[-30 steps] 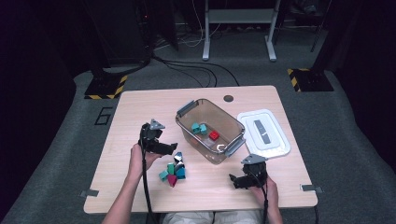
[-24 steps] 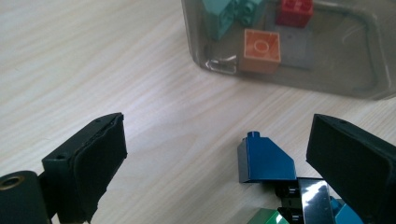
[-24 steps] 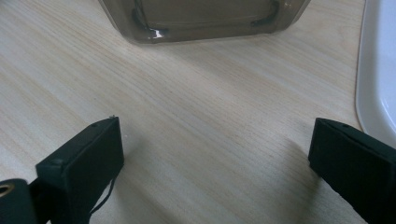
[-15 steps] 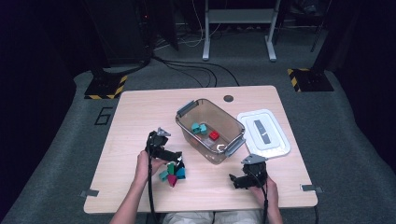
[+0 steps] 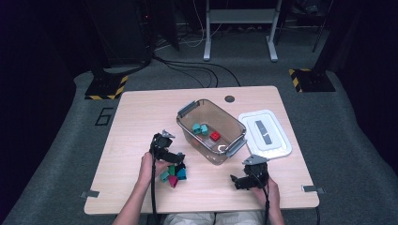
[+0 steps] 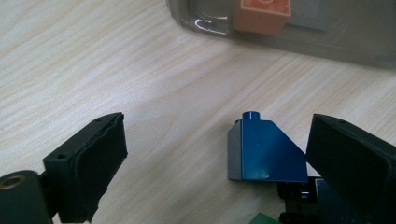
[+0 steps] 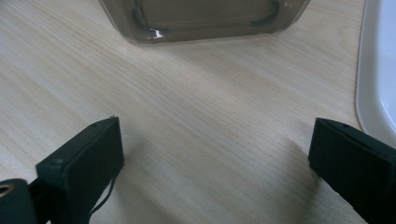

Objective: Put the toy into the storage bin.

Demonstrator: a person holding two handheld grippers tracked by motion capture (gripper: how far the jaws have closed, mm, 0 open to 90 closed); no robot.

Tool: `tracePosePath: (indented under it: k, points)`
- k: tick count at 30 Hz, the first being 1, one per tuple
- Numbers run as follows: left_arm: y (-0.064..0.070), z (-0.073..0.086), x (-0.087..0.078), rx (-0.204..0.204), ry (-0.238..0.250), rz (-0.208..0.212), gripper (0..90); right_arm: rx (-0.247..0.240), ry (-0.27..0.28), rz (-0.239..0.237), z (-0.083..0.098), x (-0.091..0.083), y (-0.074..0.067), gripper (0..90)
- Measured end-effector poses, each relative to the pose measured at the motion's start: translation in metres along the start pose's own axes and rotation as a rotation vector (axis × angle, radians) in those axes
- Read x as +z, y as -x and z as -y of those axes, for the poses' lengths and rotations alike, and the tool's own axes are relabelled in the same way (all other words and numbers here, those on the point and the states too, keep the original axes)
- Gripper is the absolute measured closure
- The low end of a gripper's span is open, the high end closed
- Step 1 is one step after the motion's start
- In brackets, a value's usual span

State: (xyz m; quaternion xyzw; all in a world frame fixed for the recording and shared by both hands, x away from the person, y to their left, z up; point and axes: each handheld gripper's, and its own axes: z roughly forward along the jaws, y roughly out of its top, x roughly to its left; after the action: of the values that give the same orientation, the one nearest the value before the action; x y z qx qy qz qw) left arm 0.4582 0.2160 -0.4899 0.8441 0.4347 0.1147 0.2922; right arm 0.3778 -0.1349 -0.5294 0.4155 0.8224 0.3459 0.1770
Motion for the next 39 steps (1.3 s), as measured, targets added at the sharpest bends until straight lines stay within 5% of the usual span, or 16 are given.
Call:
tracePosePath:
  k: [9, 14, 26, 35, 36, 39]
  points:
    - [-0.004, 0.005, 0.007, -0.008, -0.027, -0.009, 10.4, 0.001, 0.000, 0.000, 0.000, 0.000, 0.000, 2.6]
    - [-0.005, 0.007, 0.006, -0.010, -0.008, 0.019, 27.3, 0.001, 0.000, 0.000, 0.000, 0.000, 0.000, 2.6]
    - [-0.005, 0.012, 0.007, 0.029, -0.021, 0.011, 56.9, 0.000, 0.000, 0.000, 0.000, 0.000, 0.000, 2.6]
    - [-0.005, 0.012, 0.007, 0.046, -0.024, 0.004, 58.9, 0.003, 0.000, 0.000, 0.000, 0.000, 0.000, 2.4]
    - [-0.006, 0.012, 0.006, 0.049, -0.019, 0.010, 65.9, 0.002, 0.000, 0.000, 0.000, 0.000, 0.000, 2.4]
    - [-0.007, 0.013, 0.004, 0.041, -0.004, 0.006, 66.9, 0.002, 0.000, 0.000, 0.000, 0.000, 0.000, 2.3]
